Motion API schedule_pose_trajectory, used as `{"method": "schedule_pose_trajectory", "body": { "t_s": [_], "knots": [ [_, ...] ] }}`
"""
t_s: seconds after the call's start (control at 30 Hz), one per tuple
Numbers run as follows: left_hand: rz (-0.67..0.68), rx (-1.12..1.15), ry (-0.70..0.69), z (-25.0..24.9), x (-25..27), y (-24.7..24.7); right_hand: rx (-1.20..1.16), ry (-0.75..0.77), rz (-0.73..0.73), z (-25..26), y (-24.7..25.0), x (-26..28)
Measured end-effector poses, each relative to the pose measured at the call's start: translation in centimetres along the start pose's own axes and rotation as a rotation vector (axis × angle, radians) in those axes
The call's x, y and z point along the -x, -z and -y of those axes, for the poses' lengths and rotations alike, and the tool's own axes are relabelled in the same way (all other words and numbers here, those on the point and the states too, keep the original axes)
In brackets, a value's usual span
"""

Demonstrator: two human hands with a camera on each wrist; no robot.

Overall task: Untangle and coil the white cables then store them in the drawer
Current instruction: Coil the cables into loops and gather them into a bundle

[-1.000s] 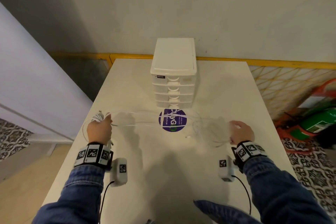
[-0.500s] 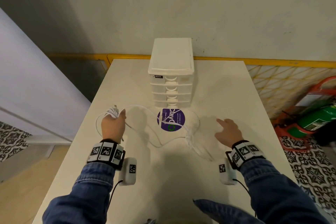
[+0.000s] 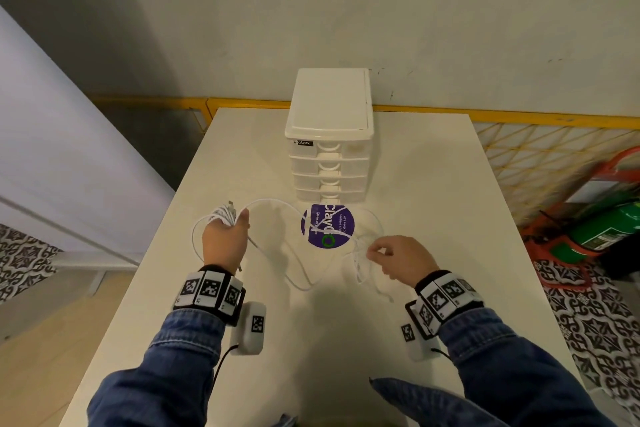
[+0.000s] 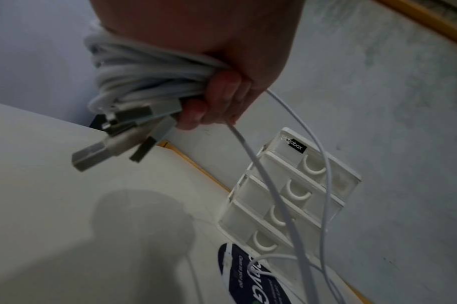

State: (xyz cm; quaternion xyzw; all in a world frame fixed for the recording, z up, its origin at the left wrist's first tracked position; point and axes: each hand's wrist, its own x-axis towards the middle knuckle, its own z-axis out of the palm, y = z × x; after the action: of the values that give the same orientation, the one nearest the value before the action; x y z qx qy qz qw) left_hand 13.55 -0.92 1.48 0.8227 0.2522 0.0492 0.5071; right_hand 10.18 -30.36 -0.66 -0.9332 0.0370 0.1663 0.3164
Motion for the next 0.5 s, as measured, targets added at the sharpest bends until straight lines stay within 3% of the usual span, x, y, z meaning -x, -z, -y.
{"method": "schedule_pose_trajectory", "body": {
  "t_s": [0.2, 0.37, 0.5],
  "knots": [
    [-0.021, 0.014, -0.002, 0.0, -0.6, 0.7, 0.067, -0.056, -0.168, -1.1, 0.0, -0.6],
    [-0.139, 0.032, 0.026, 1.2, -2.7, 2.9, -0.056, -0.192, -0.452, -4.2, 2.5, -0.4],
    [-0.106, 0.026, 0.045, 0.9, -2.3, 1.9, -0.036, -0.227, -0.427, -4.1, 2.6, -0.4]
  ]
}}
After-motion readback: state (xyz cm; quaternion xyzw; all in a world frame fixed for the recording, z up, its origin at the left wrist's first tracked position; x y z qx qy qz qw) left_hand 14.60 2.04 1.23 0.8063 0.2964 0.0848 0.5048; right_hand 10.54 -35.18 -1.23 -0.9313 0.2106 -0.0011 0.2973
